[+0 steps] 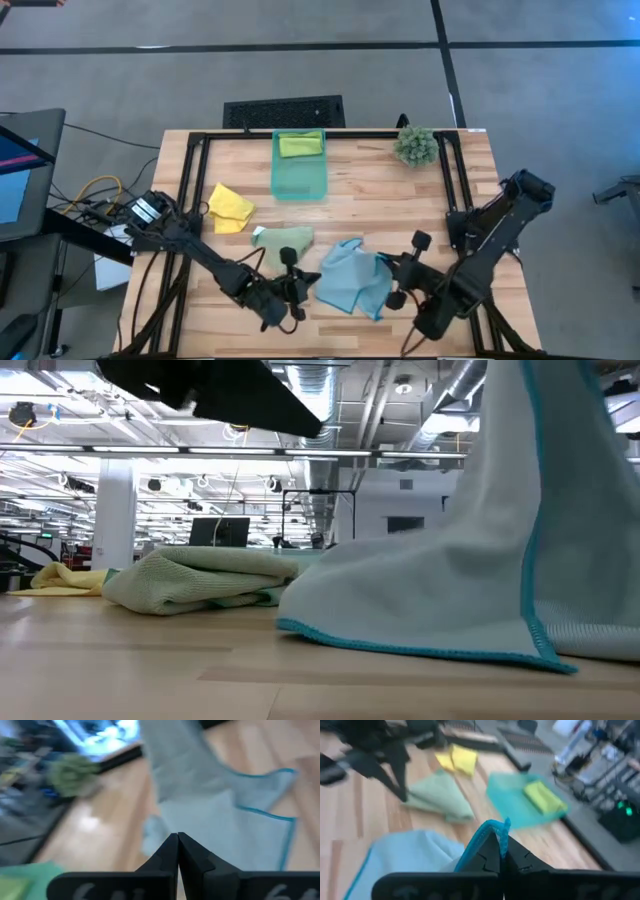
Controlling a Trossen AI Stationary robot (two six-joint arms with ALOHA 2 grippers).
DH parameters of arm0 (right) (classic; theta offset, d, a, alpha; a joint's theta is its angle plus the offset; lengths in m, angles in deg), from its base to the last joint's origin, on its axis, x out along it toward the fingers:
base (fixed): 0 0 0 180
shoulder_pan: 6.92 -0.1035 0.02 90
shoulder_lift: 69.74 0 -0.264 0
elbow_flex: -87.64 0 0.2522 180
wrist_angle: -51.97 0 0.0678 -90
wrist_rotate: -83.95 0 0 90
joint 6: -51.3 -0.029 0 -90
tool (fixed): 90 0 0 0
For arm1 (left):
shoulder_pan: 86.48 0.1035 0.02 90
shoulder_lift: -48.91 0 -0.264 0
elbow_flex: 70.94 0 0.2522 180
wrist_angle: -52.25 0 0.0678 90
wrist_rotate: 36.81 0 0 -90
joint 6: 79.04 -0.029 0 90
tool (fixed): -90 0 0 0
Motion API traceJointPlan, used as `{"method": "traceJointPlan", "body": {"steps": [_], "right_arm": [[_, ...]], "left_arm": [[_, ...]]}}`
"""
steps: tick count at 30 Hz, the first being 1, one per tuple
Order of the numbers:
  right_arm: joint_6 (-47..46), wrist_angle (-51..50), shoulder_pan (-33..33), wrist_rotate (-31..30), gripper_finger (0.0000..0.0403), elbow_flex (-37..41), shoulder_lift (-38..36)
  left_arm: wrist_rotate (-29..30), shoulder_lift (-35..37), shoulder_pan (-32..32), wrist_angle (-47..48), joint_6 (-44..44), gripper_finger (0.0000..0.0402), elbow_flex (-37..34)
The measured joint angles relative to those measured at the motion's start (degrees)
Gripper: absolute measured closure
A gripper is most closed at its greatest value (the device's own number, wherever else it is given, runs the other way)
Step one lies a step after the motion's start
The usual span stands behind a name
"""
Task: Fold microfiber towels
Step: Fold the blue microfiber cloth
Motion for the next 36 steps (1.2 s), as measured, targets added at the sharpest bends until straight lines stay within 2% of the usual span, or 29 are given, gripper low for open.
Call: {"method": "traceJointPlan", "body": {"steps": [5,8,12,15,17,19,23,26,33,36], "right_arm": [[-13.6,-11.1,1.6,3.7,0.0389,0.7,0.8],[-19.8,-12.3,1.8,4.1,0.0392,3.9,0.4],[-22.9,-10.5,2.2,8.4,0.0389,7.3,0.1],[-22.9,-9.3,2.3,9.6,0.0386,8.3,0.2],[-22.9,-9.0,2.3,9.6,0.0386,8.4,0.1],[-22.8,-9.1,2.3,9.5,0.0387,8.4,0.1],[-22.3,-9.0,2.4,9.5,0.0388,8.4,0.1],[-22.2,-8.9,2.4,9.4,0.0384,8.4,0.1],[-22.2,-8.6,2.4,9.3,0.0387,8.4,0.1],[-22.2,-8.7,2.3,9.2,0.0385,8.4,0.1]], "left_arm": [[-18.9,0.0,2.9,-3.0,-2.2,0.0361,0.0],[-28.0,-2.0,3.8,-7.0,-3.4,0.0336,0.0],[-32.1,-8.8,4.1,-18.5,-11.3,0.0316,0.0],[-31.7,-13.2,4.5,-26.0,-12.8,0.0307,0.2],[-32.2,-14.3,5.2,-27.5,-12.2,0.0299,1.5],[-34.7,-14.7,6.1,-26.2,-11.9,0.0288,3.1],[-39.5,-15.5,7.9,-17.9,-11.6,0.0268,5.6],[-40.6,-17.3,9.0,-14.1,-10.3,0.0261,8.6],[-41.5,-25.6,9.4,2.0,-9.8,0.027,22.5],[-44.8,-26.8,10.4,6.8,-8.7,0.0284,25.9]]}}
